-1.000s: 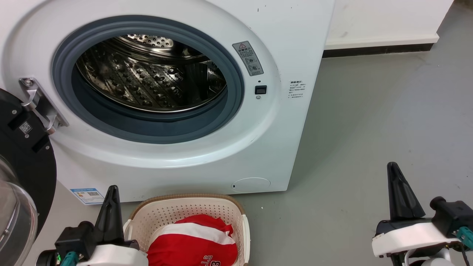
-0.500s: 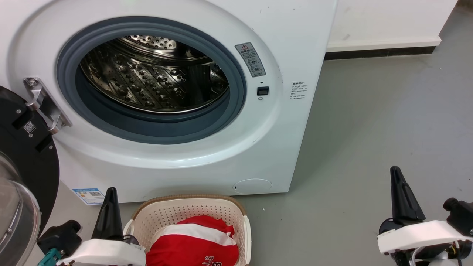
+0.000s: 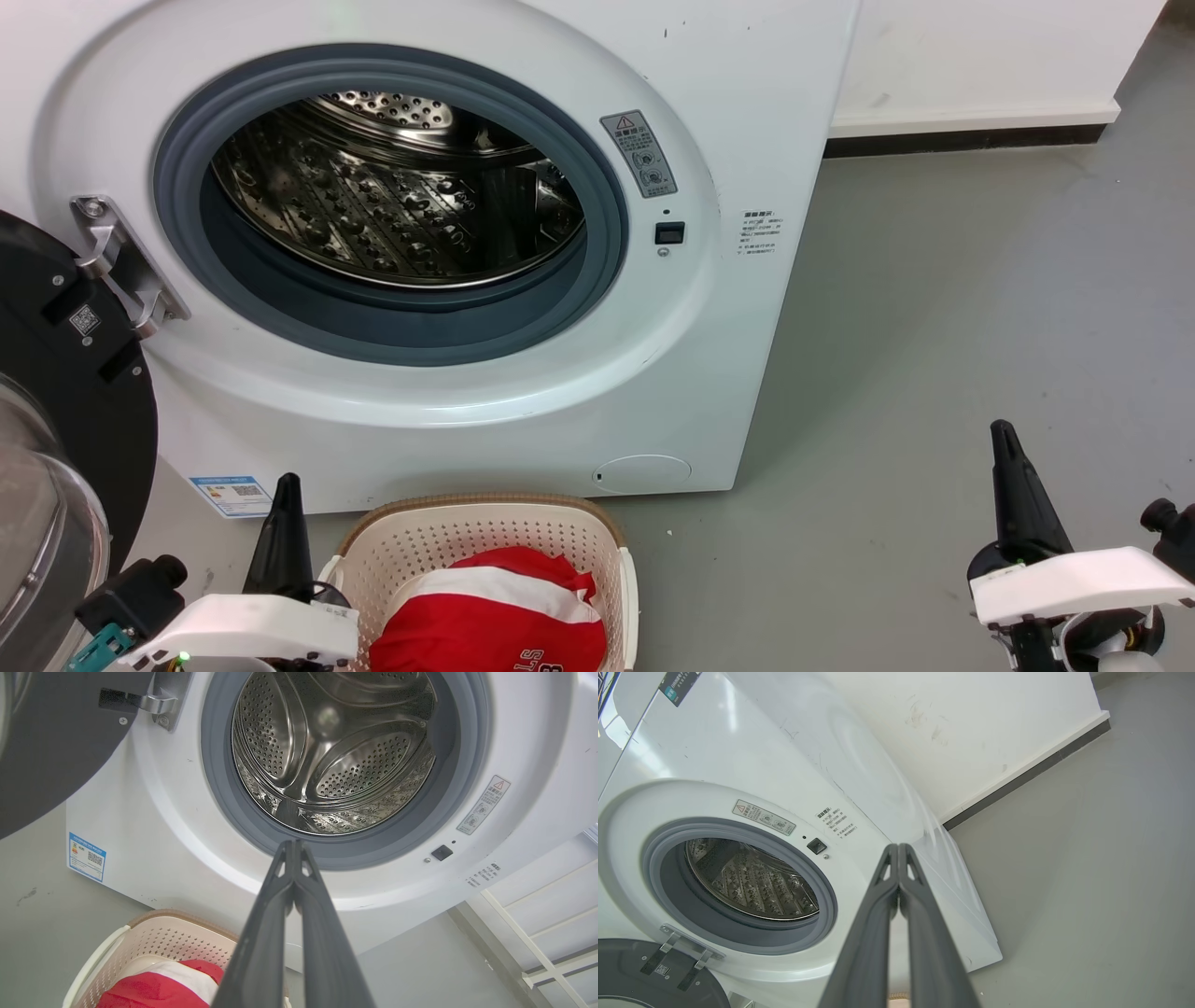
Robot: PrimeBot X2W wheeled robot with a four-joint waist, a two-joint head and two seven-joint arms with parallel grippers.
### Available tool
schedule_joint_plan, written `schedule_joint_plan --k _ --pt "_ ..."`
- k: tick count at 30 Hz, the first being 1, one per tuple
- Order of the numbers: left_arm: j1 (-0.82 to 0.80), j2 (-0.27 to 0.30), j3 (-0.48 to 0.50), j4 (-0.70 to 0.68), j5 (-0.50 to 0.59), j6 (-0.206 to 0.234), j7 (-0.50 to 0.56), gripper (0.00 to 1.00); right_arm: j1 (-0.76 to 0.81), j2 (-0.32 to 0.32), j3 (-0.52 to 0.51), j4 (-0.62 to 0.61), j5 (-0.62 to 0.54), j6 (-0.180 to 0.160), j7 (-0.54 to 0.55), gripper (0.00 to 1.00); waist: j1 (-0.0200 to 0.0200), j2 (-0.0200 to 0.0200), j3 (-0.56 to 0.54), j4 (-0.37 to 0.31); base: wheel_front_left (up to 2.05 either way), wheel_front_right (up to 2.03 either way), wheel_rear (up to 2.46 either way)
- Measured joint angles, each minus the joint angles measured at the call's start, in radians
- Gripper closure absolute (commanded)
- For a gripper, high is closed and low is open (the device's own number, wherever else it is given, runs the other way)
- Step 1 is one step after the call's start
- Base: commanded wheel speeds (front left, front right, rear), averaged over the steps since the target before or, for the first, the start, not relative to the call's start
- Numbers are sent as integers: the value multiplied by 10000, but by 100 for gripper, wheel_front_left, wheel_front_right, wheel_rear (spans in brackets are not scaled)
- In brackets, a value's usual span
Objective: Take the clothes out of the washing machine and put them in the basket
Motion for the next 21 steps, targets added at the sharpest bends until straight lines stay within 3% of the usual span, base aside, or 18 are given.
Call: schedule_joint_plan --k 21 --pt "-365 2 12 410 -2913 -127 698 100 -163 -59 -71 288 2892 0 660 100 0 0 -100 107 0 0 0"
